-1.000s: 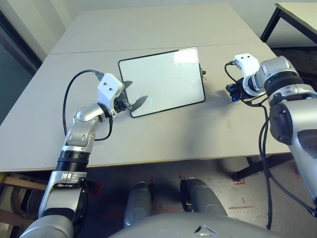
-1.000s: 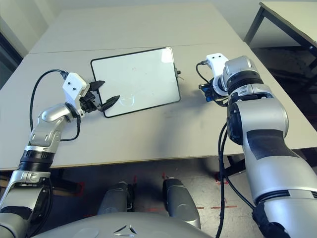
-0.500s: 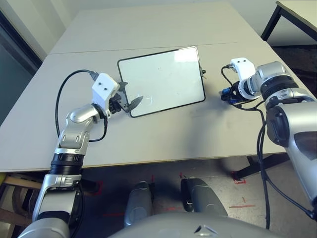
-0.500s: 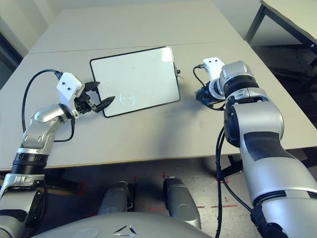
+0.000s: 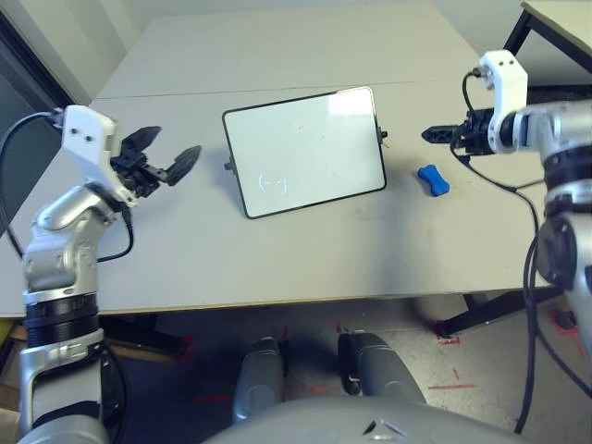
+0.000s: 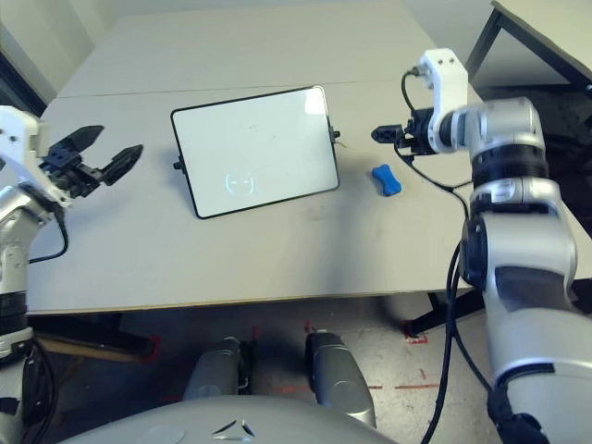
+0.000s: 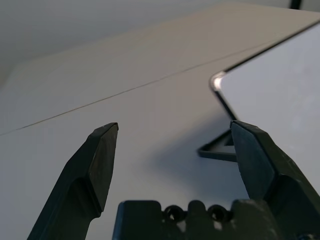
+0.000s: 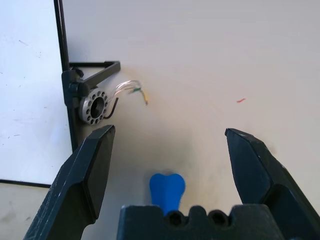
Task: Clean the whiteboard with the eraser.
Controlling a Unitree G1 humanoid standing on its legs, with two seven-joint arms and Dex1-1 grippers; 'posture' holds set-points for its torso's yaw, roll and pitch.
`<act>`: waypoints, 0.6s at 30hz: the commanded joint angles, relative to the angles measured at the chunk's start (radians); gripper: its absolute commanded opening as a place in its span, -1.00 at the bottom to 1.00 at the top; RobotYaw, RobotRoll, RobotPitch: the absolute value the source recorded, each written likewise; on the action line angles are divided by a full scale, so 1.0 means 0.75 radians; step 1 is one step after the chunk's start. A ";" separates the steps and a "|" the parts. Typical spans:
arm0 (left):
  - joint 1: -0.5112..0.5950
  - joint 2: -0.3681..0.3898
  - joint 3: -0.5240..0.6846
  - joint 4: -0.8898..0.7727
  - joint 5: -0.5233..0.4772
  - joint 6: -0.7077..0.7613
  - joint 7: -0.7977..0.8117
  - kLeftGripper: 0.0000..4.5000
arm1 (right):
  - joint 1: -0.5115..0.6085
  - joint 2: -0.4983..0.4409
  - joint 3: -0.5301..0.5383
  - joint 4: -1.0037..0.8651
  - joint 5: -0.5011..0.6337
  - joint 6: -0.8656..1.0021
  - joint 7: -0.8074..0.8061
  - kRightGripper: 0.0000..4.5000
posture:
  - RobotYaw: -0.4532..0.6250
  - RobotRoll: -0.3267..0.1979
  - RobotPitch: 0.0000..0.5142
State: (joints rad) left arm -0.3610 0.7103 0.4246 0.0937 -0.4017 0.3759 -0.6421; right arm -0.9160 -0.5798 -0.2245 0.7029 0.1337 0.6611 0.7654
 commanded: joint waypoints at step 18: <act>-0.212 0.034 0.088 0.719 0.049 -0.265 0.231 1.00 | 0.441 0.092 -0.234 -0.130 0.238 -0.635 -0.150 0.98 | -0.39 0.25 -0.65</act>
State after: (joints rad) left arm -0.5085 0.7270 0.4891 0.6000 -0.3812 0.1967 -0.4780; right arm -0.5900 -0.5238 -0.3971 0.5768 0.3009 0.2114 0.6675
